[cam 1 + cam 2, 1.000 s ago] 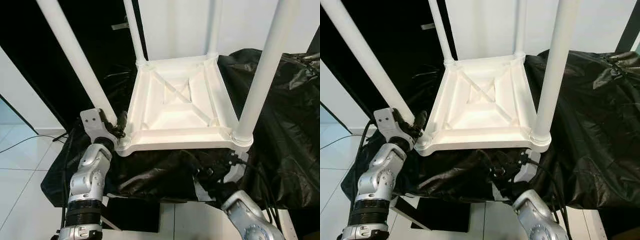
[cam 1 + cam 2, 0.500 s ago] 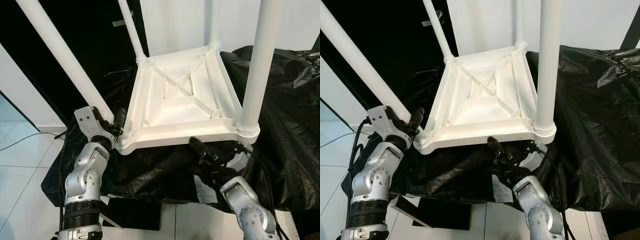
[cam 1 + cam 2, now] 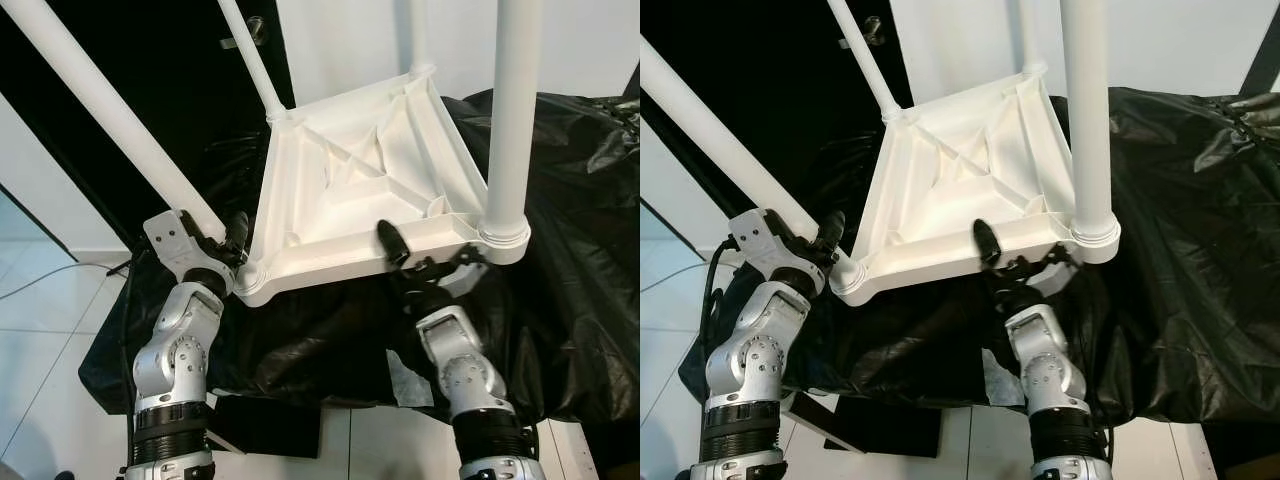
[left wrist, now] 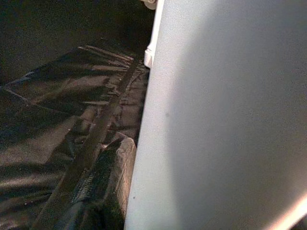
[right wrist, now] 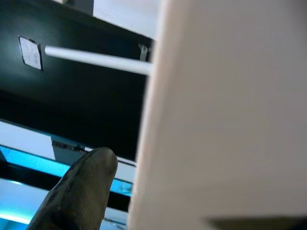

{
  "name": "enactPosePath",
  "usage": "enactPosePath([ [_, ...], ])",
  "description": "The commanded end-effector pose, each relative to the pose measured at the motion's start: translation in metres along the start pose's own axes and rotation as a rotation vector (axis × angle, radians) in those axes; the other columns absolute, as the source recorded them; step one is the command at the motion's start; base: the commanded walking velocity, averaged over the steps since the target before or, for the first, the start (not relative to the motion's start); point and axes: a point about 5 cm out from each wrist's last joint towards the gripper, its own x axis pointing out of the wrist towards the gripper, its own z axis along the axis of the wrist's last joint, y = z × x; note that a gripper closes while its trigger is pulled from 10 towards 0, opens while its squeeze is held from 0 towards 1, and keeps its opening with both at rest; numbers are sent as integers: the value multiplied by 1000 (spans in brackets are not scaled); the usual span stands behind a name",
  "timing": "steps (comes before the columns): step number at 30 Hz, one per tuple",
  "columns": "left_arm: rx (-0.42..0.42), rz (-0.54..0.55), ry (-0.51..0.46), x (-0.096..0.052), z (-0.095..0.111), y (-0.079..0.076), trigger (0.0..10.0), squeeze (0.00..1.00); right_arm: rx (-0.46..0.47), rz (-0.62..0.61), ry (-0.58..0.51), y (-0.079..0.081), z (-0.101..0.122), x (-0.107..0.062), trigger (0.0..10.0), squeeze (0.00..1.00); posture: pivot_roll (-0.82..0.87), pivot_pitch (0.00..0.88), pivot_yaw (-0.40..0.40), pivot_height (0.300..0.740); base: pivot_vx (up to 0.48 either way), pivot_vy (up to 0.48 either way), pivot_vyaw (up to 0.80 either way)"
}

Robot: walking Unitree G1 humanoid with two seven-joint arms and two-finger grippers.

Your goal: Building children table

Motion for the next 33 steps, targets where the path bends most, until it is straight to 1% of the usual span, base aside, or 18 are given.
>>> enactPosePath([
  [1,-66,34,33,-4,-7,5,10000,0,132,72,-10,30,-20,18,10000,0,100,15,101,740,0,0,0],
  [4,-68,31,34,-4,-7,3,10000,0,149,85,-11,34,-21,24,10000,0,101,14,100,740,0,0,0],
  [5,-69,32,34,-4,-7,3,10000,0,169,81,-23,35,-21,26,9412,0,108,11,97,740,0,0,0],
  [6,-69,32,34,-5,-7,2,10000,0,190,76,-33,35,-20,27,3804,0,108,7,94,740,0,0,0],
  [8,-69,32,33,-5,-8,2,10000,0,204,76,-43,35,-19,28,3804,0,108,6,95,740,0,0,0],
  [9,-71,32,33,-5,-7,2,10000,0,213,77,-50,36,-19,29,0,0,109,5,94,740,0,0,0],
  [13,-74,33,32,-6,-7,2,10000,0,223,83,-65,36,-18,31,0,0,109,2,91,740,0,0,0],
  [17,-70,32,34,-6,-7,2,10000,0,266,94,-90,36,-15,33,0,0,107,0,91,740,0,0,0],
  [20,-54,18,42,-6,-8,1,10000,0,263,94,-106,34,-13,33,0,0,102,0,91,740,0,0,0],
  [21,-47,15,46,-6,-9,0,10000,0,238,102,-121,34,-10,34,0,0,97,0,90,740,0,0,0],
  [23,-47,6,52,-6,-10,-1,10000,0,227,96,-132,34,-8,33,0,0,94,0,86,740,0,0,0],
  [24,-45,-2,56,-6,-10,-1,10000,0,199,93,-146,34,-5,32,0,0,93,0,87,740,0,0,0],
  [25,-46,-17,66,-7,-11,-2,10000,0,141,90,-165,35,-1,27,0,0,91,0,87,740,0,0,0],
  [26,-46,-17,66,-7,-11,-2,10000,0,141,90,-165,35,-1,27,0,0,91,0,87,740,0,0,0],
  [28,-33,-27,73,-8,-11,0,10000,0,92,90,-187,38,5,22,0,0,84,0,87,740,0,0,0],
  [29,-33,-27,73,-8,-11,0,10000,0,92,90,-187,38,5,22,0,0,84,0,87,740,0,0,0],
  [32,29,-42,84,-10,-9,9,10000,0,15,113,-231,49,17,13,0,0,78,0,87,740,0,0,0],
  [33,29,-42,84,-10,-9,9,10000,0,15,113,-231,49,17,13,0,0,78,0,87,740,0,0,0],
])
